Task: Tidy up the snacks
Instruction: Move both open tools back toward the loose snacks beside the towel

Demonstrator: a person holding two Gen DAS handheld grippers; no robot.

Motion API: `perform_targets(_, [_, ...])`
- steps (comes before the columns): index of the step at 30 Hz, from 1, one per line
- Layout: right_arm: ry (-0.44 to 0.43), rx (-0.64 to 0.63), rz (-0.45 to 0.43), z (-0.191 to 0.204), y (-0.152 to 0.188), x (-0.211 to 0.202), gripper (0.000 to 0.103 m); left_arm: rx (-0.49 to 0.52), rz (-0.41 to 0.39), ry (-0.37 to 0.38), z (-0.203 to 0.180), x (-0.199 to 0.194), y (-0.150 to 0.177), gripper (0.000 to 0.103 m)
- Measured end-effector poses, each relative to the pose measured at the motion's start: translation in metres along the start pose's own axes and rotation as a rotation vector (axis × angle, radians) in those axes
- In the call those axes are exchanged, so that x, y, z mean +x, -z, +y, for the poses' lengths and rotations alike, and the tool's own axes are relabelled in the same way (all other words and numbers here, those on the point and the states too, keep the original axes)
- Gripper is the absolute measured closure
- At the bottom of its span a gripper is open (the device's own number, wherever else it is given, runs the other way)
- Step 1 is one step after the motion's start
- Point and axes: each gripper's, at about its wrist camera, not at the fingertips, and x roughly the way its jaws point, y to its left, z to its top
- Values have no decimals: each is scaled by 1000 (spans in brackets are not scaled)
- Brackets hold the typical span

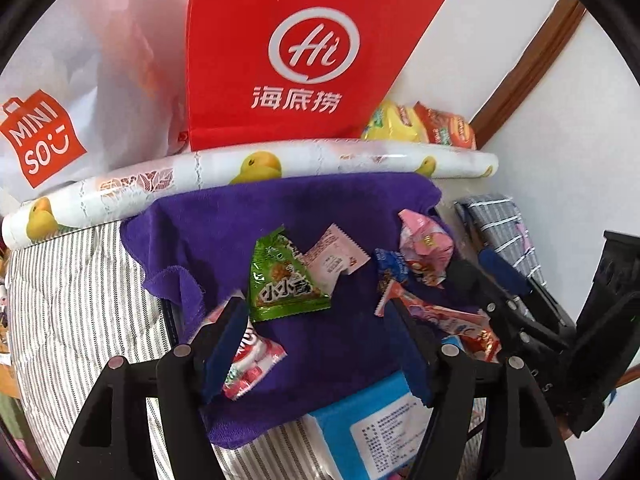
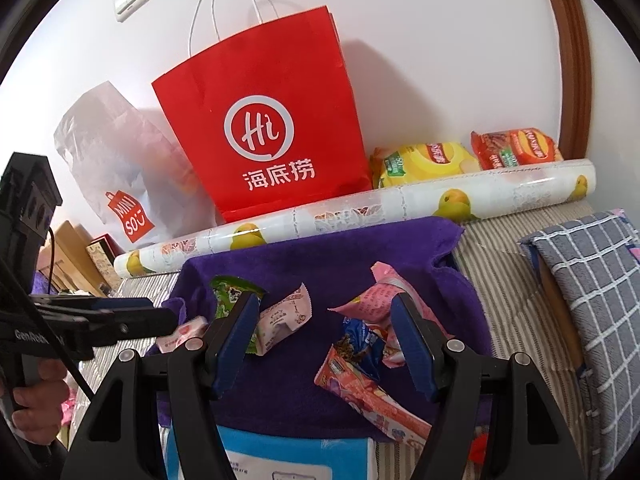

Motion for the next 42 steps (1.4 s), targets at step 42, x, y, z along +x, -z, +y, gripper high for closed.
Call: perform_targets(42, [204, 73, 37, -51, 75, -118, 34, 74, -120, 11, -40, -63, 16, 34])
